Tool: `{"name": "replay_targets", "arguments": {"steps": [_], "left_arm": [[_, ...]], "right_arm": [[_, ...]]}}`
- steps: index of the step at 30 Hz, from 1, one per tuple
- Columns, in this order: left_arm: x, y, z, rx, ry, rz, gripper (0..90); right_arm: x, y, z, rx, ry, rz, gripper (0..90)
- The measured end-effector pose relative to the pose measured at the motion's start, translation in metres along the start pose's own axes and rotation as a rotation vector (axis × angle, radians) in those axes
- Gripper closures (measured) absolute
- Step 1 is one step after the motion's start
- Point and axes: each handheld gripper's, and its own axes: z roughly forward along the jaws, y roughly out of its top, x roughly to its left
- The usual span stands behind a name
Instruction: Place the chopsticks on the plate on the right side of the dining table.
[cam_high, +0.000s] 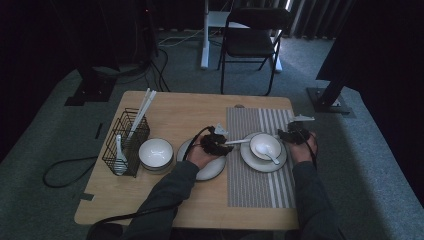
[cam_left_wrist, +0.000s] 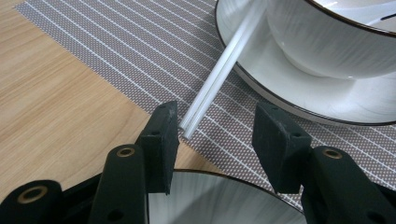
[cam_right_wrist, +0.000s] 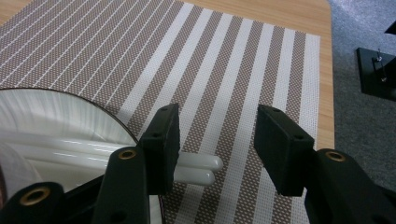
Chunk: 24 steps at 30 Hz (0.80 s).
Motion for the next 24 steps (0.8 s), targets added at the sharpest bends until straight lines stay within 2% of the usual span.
{"name": "replay_targets", "arguments": {"steps": [24], "left_arm": [[0.0058,0.0000,-0.0006,0.003,0.011,-0.044,52.0]], "right_arm": [[-0.0016,-0.0064,-0.0052,-0.007,-0.006,-0.003,50.1]]}}
